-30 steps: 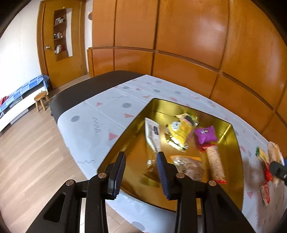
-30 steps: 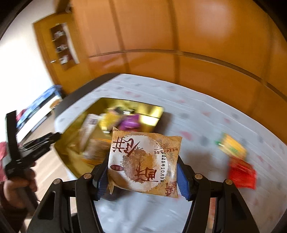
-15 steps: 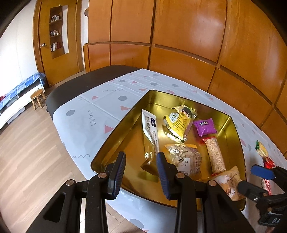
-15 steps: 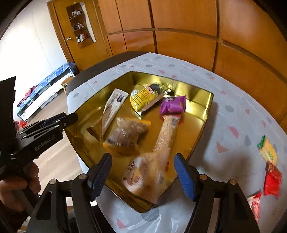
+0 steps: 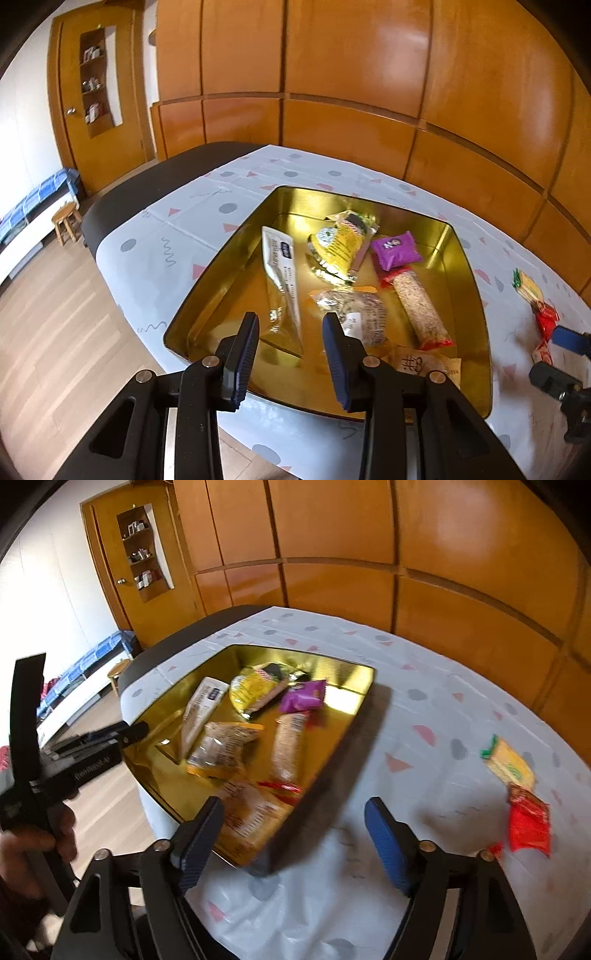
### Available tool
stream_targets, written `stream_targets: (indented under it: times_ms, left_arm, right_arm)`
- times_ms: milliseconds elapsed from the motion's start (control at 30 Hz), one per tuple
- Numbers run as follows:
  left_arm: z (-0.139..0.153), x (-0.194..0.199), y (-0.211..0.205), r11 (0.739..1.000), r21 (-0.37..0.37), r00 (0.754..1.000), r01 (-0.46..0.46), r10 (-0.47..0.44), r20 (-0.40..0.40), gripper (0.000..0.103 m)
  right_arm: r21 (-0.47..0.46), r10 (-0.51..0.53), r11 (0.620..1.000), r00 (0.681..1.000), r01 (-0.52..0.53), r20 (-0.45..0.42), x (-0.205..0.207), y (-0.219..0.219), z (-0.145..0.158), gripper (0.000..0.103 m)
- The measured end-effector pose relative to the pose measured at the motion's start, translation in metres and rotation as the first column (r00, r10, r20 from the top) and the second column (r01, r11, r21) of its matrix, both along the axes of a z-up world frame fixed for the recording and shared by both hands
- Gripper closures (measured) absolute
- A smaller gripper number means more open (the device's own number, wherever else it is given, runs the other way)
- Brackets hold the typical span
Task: Organize snacks
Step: 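Carry the tan pastry packet into the gold tin and open the right gripper, then move the right gripper back toward the remaining snacks while the left gripper approaches the red-and-white pastry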
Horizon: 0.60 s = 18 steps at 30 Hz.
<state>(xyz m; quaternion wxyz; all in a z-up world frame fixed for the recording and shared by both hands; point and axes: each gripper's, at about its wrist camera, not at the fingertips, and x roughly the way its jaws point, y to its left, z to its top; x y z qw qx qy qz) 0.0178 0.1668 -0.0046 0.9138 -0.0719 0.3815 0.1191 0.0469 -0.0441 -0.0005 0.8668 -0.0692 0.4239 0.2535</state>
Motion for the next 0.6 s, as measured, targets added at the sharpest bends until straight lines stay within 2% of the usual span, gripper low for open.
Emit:
stream_targets:
  times_ms: [200,333,467,533,600]
  left_arm:
    - [0.001,-0.002,-0.02,0.997,0.024,0.998,0.068,-0.068,0.001,0.067]
    - [0.003,-0.004,-0.032,0.994,0.032,0.994,0.107,-0.107,0.002,0.067]
    - [0.005,-0.006,-0.045,0.987,0.045,0.988,0.152,-0.152,0.003,0.067]
    - [0.006,-0.007,-0.051,0.985,0.051,0.986,0.167,-0.167,0.003,0.067]
    - [0.008,-0.008,-0.058,0.98,0.053,0.981,0.192,-0.193,0.003,0.067]
  right_arm:
    - [-0.087,-0.067,0.994,0.996,0.071,0.051,-0.005,-0.045,0.004,0.019]
    - [-0.14,-0.171,0.973,0.981,0.182,0.088,0.004,-0.097,0.01,0.017]
    - [-0.215,-0.266,0.933,0.955,0.289,0.128,0.015,-0.155,0.012,0.015]
    - [-0.257,-0.309,0.905,0.939,0.339,0.151,0.021,-0.181,0.011,0.015]
    - [-0.29,-0.382,0.862,0.909,0.415,0.166,0.028,-0.219,0.004,0.015]
